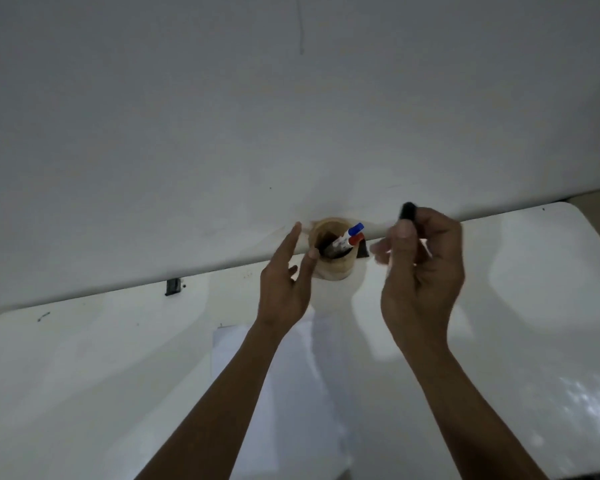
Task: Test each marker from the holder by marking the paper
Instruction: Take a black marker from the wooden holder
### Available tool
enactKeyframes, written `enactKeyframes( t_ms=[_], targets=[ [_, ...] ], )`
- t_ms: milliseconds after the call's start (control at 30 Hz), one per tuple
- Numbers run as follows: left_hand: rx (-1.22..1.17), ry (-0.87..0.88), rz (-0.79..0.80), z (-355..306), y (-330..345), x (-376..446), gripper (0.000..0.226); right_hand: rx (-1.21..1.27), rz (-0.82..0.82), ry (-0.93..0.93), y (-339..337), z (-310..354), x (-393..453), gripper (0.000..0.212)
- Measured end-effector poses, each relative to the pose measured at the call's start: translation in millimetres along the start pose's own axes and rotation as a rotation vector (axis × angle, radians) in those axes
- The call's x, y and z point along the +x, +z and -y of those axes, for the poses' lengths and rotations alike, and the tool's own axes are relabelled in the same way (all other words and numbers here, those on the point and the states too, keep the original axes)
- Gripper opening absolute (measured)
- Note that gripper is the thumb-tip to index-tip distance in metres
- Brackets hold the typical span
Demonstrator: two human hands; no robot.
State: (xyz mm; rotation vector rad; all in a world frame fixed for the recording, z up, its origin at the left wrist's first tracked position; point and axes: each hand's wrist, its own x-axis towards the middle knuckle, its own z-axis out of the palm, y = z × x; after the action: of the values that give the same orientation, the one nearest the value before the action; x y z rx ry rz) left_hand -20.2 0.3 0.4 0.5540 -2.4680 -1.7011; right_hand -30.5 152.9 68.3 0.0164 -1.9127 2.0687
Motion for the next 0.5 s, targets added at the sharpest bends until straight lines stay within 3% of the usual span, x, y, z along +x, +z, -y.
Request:
enactKeyframes(
  t_ms=[100,267,500],
  targets=[
    [-0.057,-0.014,-0.105,-4.0,-26.2,-20.1,0.043,-0.063,0.173,0.212,4.2,-15.4,-20.0,0.014],
    [-0.044,-0.078,-0.051,0.8,-85.7,-62.8,0.029,-0.247,0.511,0.414,19.4,-32.2,-72.4,0.02],
    [-0.123,-0.138,-0.041,25.0,-151.4,-117.0,0.008,-0.298,0.699,0.412,56.4,-18.0,-130.1,0.017]
  ],
)
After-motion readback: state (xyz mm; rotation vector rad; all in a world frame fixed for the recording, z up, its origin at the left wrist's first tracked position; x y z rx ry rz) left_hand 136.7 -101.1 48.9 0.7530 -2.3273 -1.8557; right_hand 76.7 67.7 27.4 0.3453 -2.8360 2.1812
